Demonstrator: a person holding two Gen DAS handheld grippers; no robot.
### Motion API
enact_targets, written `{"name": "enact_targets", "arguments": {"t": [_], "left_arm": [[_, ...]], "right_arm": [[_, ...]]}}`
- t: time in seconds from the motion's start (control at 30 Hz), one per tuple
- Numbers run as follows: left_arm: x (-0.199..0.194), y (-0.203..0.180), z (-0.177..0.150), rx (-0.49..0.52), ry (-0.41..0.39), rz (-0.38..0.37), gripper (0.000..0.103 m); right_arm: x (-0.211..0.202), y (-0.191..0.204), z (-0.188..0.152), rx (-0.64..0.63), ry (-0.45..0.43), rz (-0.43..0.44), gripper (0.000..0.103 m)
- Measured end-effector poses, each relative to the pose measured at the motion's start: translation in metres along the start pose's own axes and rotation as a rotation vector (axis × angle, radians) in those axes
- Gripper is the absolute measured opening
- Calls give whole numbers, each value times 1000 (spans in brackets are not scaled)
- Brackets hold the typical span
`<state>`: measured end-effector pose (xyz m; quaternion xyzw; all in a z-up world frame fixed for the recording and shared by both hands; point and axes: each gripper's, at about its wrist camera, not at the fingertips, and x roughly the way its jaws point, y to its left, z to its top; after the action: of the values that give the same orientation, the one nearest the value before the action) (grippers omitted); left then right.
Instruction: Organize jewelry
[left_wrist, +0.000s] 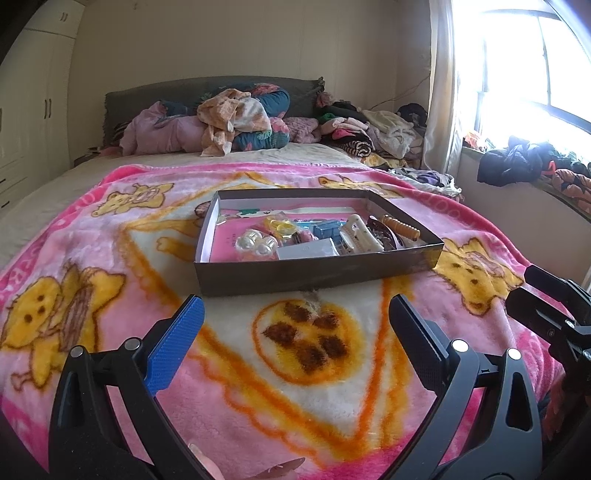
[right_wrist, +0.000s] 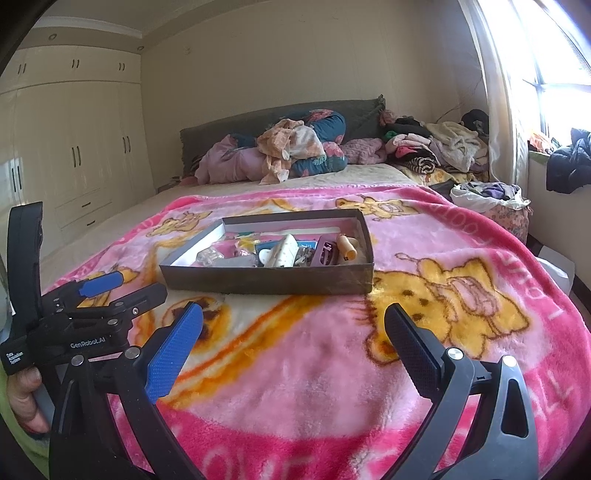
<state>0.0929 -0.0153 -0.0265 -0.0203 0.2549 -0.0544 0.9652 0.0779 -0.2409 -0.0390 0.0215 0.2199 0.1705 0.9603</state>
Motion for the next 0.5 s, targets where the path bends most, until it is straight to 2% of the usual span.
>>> {"name": "enact_targets", "arguments": {"t": [0.5], "left_arm": [[0,1,0,0,-4,2,91]], "right_arm": [[0,1,0,-1,-2,2,96]]}}
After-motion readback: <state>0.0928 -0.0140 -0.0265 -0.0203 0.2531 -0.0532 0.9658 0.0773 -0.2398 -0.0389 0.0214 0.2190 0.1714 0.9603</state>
